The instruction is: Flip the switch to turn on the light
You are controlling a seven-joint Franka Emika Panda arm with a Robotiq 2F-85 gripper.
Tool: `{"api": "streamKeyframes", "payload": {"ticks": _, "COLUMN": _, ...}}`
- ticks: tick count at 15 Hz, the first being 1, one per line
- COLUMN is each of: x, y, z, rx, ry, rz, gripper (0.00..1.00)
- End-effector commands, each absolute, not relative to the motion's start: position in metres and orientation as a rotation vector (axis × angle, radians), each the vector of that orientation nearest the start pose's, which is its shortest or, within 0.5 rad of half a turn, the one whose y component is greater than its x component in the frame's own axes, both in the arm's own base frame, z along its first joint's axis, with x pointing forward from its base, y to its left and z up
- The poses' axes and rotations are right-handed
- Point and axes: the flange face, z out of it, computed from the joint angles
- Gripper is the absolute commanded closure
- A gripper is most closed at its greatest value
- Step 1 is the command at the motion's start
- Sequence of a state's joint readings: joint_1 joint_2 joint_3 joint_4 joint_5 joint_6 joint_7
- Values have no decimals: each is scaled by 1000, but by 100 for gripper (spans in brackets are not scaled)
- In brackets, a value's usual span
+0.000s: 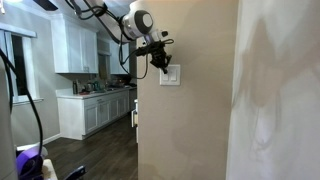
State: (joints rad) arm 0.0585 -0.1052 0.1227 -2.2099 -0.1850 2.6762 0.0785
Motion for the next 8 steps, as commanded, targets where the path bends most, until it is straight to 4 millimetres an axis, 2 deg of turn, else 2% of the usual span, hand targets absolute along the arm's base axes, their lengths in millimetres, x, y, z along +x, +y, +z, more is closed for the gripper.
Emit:
{"api": "streamKeyframes", "payload": {"ticks": 1, "x": 538, "y": 113, "z": 510, "rx": -3036, "ry": -458, "rz": -976, "gripper": 100}}
{"api": "streamKeyframes", "payload": {"ticks": 4, "x": 537, "y": 117, "z": 515, "rx": -3019, "ry": -477, "rz": -994, "gripper": 100}}
{"api": "streamKeyframes", "payload": {"ticks": 8, "x": 536, "y": 112, "z": 513, "rx": -3035, "ry": -460, "rz": -970, "gripper": 100}}
